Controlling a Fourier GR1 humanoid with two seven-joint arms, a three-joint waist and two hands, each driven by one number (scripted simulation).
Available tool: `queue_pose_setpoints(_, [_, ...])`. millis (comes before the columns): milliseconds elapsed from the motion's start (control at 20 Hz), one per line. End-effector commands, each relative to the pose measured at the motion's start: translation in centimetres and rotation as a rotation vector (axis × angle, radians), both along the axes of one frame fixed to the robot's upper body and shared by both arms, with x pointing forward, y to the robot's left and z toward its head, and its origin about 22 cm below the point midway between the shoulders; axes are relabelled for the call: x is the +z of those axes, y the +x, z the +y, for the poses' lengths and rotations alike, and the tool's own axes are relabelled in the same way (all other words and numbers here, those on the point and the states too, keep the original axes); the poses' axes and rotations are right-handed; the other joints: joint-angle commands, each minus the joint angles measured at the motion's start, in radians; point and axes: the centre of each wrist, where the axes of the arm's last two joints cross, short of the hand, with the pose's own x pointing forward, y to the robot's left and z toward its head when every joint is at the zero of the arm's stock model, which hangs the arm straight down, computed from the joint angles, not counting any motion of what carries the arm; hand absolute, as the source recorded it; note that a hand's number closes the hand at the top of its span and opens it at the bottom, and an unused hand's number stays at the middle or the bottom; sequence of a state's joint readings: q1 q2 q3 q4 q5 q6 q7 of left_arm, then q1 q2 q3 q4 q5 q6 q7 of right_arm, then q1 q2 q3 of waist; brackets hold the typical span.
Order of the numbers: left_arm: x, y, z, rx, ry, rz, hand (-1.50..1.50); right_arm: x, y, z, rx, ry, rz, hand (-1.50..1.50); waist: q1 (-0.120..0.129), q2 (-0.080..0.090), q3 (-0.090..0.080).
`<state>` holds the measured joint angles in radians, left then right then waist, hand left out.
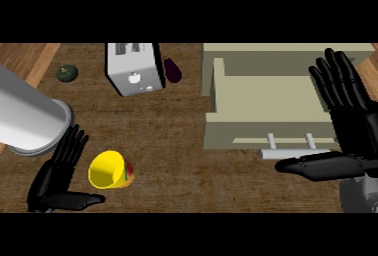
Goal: Pick up the cup, place it into the drawer and close the drawer
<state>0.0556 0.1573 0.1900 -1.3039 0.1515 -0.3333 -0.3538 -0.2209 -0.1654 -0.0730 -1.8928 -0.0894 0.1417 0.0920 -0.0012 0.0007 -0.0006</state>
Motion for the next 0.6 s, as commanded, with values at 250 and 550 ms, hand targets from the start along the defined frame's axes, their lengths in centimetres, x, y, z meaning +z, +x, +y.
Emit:
queue_pose_setpoints(250, [-6.4,-1.3,3.7,0.025,0.035,0.042,-1.50,1.5,1.1,0.1,-0.017,-0.027,0.003,-1.50,-0.005,0.002,-0.001])
queue_pose_setpoints(550, [-9.1,0.4,1.1,0.023,0.035,0.022,-1.50,-0.3,-0.6,0.2,0.006,-0.003,0.009,-1.50,-0.007,0.001,0.000])
